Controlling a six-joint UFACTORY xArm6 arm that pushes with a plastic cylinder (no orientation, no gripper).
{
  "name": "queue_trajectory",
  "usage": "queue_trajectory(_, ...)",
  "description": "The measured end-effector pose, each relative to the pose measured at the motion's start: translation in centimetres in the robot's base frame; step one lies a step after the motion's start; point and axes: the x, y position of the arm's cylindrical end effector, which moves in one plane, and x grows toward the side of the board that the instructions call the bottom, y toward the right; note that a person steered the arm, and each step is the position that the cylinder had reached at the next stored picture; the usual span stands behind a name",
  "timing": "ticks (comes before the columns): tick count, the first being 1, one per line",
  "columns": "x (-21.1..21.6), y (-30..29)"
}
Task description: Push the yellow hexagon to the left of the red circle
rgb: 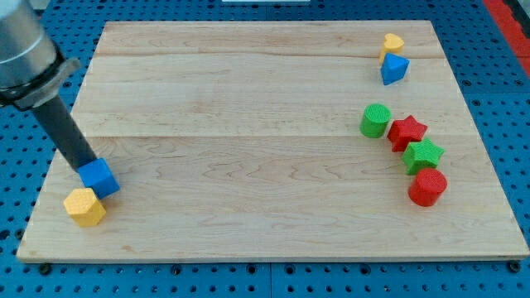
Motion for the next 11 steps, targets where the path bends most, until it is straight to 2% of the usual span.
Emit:
queue_trajectory(1,2.1,-5.6)
queue_trajectory(2,4.8,-7.2)
queue_trajectory(3,7.7,0.6)
queue_trajectory(4,3.9,7.7)
queue_trajectory(5,4.4,12.8)
queue_trajectory(6,5.1,6.7)
queue_trajectory(7,5.7,3.3)
queue_trajectory(8,10.2,3.6)
queue_trajectory(9,11.7,6.5)
queue_trajectory(10,3.6,10.9)
queue_trajectory(11,0.3,18.0)
